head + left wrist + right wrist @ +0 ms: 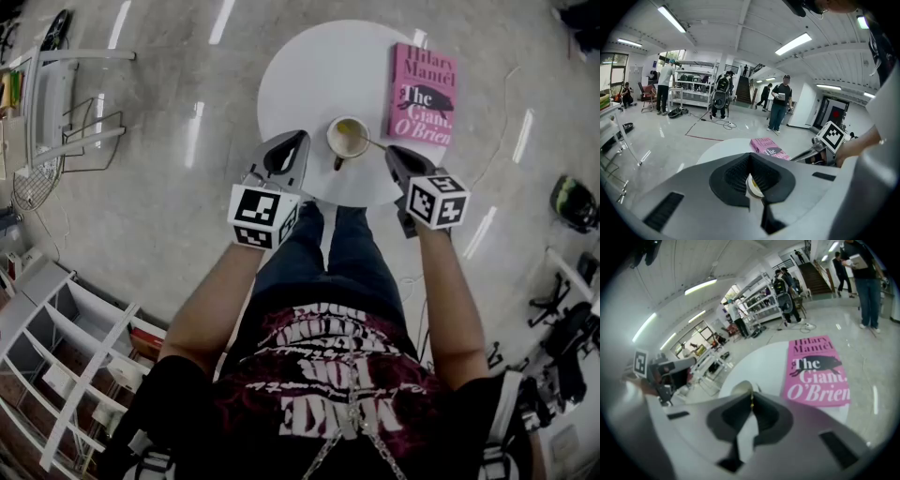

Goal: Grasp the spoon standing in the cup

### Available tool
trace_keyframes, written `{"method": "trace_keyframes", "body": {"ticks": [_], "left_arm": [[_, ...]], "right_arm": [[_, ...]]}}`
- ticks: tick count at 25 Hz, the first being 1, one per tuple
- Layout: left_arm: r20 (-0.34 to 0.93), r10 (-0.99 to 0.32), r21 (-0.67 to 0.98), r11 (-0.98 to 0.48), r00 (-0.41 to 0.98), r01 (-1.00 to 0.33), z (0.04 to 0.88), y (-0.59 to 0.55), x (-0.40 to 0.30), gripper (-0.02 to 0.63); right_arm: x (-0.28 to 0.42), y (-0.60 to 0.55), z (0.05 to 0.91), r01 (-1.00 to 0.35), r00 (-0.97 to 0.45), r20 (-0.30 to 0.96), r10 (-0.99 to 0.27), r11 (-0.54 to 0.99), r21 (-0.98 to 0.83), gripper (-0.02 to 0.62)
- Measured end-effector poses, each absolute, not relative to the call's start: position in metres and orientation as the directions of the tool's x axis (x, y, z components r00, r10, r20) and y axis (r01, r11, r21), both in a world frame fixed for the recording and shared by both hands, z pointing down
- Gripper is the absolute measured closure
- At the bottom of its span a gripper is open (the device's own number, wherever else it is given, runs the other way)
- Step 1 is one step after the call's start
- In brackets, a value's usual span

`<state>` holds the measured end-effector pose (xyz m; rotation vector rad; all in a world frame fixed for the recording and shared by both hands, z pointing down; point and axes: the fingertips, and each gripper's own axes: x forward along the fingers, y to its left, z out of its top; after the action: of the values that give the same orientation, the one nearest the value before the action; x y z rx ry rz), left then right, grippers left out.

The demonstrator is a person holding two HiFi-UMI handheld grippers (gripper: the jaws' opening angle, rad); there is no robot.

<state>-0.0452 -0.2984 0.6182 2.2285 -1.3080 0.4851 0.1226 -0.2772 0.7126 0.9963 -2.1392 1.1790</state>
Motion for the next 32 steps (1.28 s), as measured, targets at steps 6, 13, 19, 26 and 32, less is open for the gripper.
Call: {"method": "trace_keyframes", "body": {"ticks": [6, 13, 19, 26, 32], "left_arm": [[0.529, -0.702, 0.242, -0.414, 0.477, -0.878, 0.614, -0.299, -0.042, 0.581], [0.490, -0.715, 0.228, -0.446, 0.498, -0.866, 0.586, -0.307, -0.036, 0.581], [0.428, -0.739, 0.212, -0.477, 0.520, -0.853, 0.541, -0.313, -0.033, 0.581], [0.326, -0.763, 0.181, -0.529, 0.558, -0.829, 0.473, -0.307, -0.029, 0.581], [0.219, -0.794, 0.151, -0.546, 0.566, -0.824, 0.424, -0.296, -0.029, 0.581]], "right_arm": [[0.126, -0.278, 0.722, -0.810, -0.574, 0.727, -0.378, 0.390, -0.437, 0.557], [0.133, -0.278, 0.705, -0.831, -0.536, 0.732, -0.420, 0.412, -0.373, 0.552], [0.142, -0.280, 0.654, -0.845, -0.513, 0.705, -0.490, 0.434, -0.314, 0.551], [0.141, -0.281, 0.533, -0.839, -0.530, 0.503, -0.683, 0.507, -0.196, 0.552], [0.137, -0.269, 0.427, -0.854, -0.517, 0.248, -0.819, 0.515, -0.079, 0.554]]}}
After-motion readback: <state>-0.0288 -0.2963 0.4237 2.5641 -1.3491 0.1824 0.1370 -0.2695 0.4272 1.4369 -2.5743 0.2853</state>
